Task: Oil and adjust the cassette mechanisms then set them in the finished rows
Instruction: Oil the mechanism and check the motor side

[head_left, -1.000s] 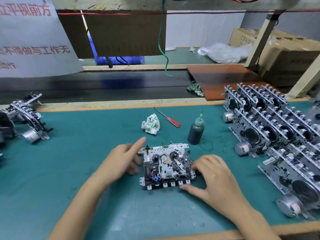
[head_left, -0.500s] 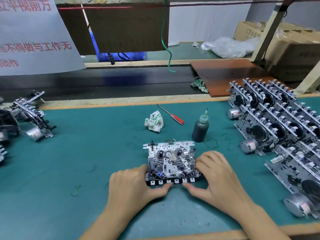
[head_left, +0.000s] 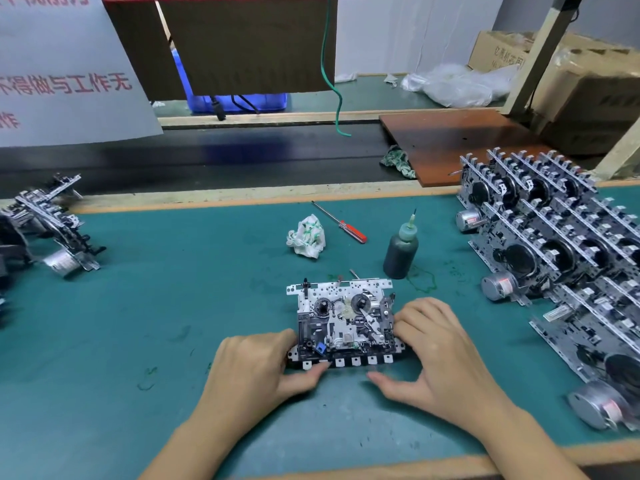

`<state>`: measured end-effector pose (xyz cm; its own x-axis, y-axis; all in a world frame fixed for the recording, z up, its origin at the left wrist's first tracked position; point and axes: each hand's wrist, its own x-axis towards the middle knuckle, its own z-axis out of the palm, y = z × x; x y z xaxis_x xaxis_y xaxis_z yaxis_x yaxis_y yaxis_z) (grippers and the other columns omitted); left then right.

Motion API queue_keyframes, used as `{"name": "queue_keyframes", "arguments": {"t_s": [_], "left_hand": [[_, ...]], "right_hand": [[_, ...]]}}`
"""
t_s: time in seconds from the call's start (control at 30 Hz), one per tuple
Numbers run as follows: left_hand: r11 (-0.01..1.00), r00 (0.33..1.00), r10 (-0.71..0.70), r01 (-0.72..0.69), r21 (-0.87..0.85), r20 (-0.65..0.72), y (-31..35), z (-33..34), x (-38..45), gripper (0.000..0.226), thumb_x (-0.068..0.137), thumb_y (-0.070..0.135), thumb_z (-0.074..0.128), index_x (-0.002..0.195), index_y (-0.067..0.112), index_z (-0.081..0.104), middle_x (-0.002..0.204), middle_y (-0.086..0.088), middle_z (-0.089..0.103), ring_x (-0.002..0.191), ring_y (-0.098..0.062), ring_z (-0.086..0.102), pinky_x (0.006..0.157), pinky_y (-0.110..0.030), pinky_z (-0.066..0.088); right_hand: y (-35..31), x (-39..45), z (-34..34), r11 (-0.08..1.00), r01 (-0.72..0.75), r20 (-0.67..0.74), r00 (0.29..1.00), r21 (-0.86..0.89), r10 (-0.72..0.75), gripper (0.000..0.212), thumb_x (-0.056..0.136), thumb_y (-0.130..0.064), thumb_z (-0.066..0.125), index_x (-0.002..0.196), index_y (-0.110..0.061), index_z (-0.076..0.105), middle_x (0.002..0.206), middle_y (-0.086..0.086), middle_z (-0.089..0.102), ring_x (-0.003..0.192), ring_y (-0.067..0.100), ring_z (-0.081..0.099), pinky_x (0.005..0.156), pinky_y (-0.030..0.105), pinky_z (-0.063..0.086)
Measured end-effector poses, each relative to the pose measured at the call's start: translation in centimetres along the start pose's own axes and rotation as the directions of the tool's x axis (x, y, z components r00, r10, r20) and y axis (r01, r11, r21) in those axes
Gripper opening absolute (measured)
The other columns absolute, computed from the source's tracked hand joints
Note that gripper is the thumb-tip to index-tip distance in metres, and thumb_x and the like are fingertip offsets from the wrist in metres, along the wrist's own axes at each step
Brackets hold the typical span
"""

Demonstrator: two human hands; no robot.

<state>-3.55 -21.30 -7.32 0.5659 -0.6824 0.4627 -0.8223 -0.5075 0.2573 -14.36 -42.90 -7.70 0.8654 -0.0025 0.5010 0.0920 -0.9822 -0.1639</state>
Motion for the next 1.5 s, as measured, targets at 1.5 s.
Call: {"name": "queue_keyframes", "arguments": {"t_s": [1.5], "left_hand": [[0.992, 0.996, -0.038, 0.047, -0.114, 0.079, 1.1, -0.3, -0.7, 0.057, 0.055, 0.082, 0.051, 0.051, 0.027, 0.036, 0.032, 0.006, 0.038, 0.031, -0.011, 0.04, 0.033, -0.017, 0.034]], "right_hand": [[-0.9, -0.4, 0.2, 0.992, -0.04, -0.101, 0.994, -0.121, 0.027, 0.056, 0.072, -0.067, 0.056, 0.059, -0.012, 0.057, 0.066, -0.003, 0.057, 0.068, 0.022, 0.056, 0.083, 0.033, 0.037]]}}
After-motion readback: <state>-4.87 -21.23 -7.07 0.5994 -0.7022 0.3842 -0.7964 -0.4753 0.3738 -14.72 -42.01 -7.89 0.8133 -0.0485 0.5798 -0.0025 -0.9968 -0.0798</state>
